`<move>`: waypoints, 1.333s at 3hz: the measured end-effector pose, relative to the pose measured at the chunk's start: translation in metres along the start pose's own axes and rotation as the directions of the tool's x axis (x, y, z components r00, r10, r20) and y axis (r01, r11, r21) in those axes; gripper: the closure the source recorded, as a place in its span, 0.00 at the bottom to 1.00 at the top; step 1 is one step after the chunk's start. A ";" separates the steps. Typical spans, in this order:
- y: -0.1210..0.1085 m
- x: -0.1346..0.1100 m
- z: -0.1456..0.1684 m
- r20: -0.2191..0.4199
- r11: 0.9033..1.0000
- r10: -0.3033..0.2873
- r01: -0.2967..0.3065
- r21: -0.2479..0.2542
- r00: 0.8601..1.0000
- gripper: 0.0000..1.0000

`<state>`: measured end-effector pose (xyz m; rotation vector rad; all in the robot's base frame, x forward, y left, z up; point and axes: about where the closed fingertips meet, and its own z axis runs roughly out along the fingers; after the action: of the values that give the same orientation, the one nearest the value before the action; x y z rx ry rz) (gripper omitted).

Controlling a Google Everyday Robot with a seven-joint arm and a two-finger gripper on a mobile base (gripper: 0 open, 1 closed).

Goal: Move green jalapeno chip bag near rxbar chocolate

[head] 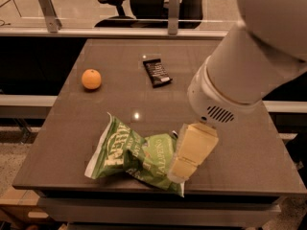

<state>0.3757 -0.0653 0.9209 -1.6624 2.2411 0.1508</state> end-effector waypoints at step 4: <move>0.032 -0.013 0.092 0.043 0.979 0.009 0.000 -0.206 0.999 0.00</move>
Offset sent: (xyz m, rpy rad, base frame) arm 0.0129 0.0352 -0.0855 0.1254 0.1724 0.0492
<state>0.3684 -0.0175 0.8355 -1.7381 2.2615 0.4296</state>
